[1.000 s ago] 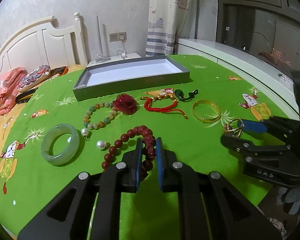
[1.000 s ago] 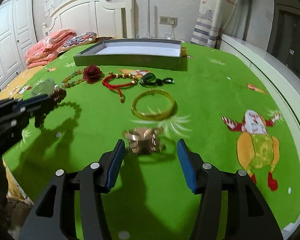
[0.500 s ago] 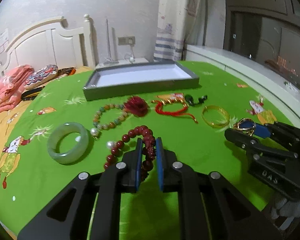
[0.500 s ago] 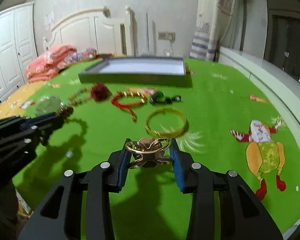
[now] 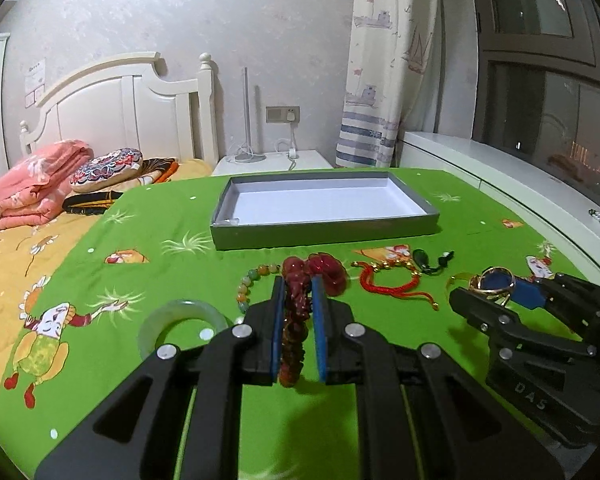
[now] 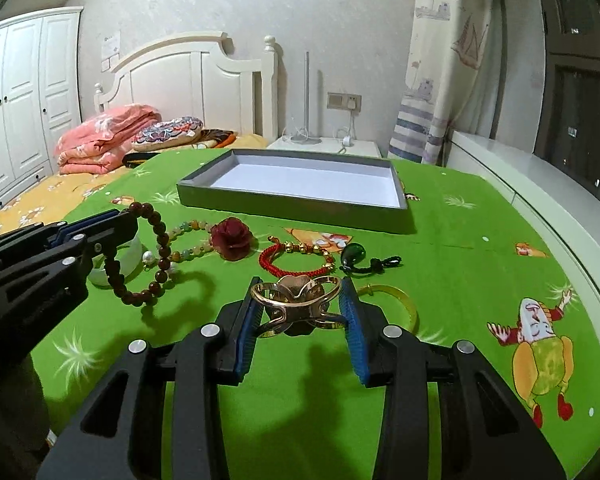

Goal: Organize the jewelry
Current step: 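Carry the bead bracelet and gold ring into the grey tray and open both tools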

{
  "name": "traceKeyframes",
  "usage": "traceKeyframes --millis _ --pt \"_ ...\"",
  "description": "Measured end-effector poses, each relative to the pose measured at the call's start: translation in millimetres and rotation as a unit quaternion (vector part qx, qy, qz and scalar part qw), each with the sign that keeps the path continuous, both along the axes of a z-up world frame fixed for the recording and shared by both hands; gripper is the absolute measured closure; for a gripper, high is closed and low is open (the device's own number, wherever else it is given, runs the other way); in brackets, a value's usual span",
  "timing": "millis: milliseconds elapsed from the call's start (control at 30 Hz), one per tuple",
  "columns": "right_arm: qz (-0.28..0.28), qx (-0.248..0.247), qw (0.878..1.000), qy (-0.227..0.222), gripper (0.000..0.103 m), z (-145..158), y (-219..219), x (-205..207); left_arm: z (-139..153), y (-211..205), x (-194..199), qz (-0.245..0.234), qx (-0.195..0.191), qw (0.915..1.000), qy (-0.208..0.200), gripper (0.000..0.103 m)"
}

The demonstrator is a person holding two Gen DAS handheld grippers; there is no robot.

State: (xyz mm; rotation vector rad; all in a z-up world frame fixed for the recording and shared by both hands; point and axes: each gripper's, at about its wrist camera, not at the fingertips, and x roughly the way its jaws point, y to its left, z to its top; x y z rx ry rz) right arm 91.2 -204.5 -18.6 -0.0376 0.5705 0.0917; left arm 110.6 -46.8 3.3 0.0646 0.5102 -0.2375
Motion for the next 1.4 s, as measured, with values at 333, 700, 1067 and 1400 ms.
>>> traceKeyframes --millis 333,700,1067,1400 --pt "-0.002 0.004 1.0 0.001 0.066 21.0 5.8 43.8 3.2 -9.7 44.1 0.011 -0.001 0.9998 0.016 0.09" --pt "-0.024 0.01 1.0 -0.012 0.066 27.5 0.4 105.1 3.7 -11.4 103.1 0.033 0.002 0.9993 0.017 0.09" --pt "-0.033 -0.001 0.999 0.003 0.066 32.2 1.9 164.2 16.4 -15.9 151.6 0.048 -0.001 0.9981 0.038 0.09" --pt "-0.051 0.011 0.998 0.031 0.066 17.6 -3.9 200.1 33.3 -26.2 194.0 0.056 0.001 0.9983 0.018 0.09"
